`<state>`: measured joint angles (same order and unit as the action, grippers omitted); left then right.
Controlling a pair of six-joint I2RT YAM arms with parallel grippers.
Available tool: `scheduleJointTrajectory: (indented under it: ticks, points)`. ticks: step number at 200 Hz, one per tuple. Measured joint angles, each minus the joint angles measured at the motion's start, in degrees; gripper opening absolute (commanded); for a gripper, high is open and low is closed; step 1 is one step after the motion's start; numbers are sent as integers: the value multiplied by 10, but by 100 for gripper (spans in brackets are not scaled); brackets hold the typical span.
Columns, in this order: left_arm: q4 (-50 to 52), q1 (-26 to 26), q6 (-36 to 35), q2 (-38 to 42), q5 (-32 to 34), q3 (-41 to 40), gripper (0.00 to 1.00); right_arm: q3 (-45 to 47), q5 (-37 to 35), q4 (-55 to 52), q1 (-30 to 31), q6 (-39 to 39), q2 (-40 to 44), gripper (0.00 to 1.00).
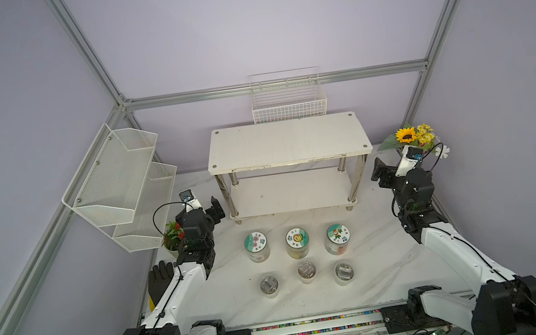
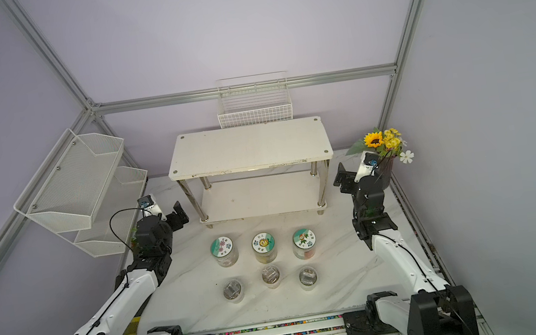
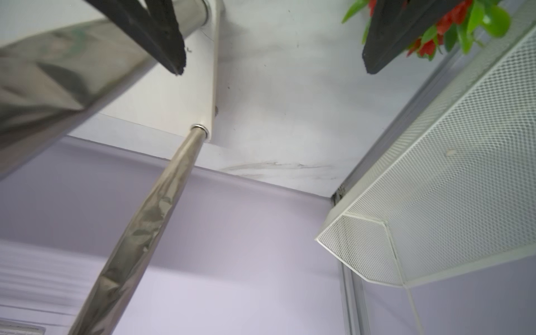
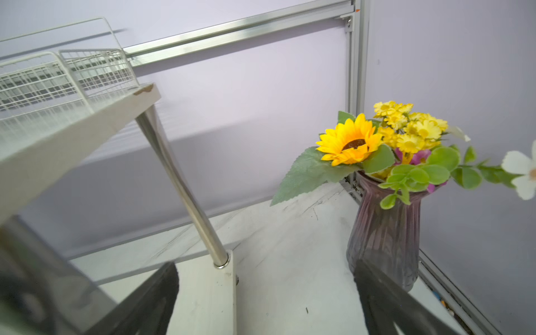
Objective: Place the seed container on the shelf
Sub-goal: Pick up the seed jar at the center of the board.
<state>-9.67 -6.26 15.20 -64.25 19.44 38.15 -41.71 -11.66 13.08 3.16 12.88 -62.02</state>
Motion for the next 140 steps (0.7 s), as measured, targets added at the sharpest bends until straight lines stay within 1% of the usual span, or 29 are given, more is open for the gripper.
scheduleJointTrajectory:
  ticks: [26, 39, 61, 75, 91, 120, 140]
  points:
    - [153, -56, 52, 35, 18, 36, 92, -61, 5, -163, 25, 61, 26, 97]
    - [228, -78, 72, 53, 21, 50, 92, -86, 10, -225, 36, 90, 34, 97]
    - [344, -99, 105, 76, 20, 79, 91, -107, 34, -316, 65, 141, 59, 97]
    - [407, -108, 123, 85, 15, 97, 92, -108, 49, -363, 87, 176, 80, 97]
    - [462, -121, 142, 101, 5, 107, 89, -108, 57, -413, 116, 211, 102, 97]
    - [544, -150, 173, 137, -10, 108, 88, -108, 66, -485, 174, 272, 131, 97]
    - [590, -172, 196, 150, -15, 108, 88, -106, 66, -516, 217, 312, 135, 97]
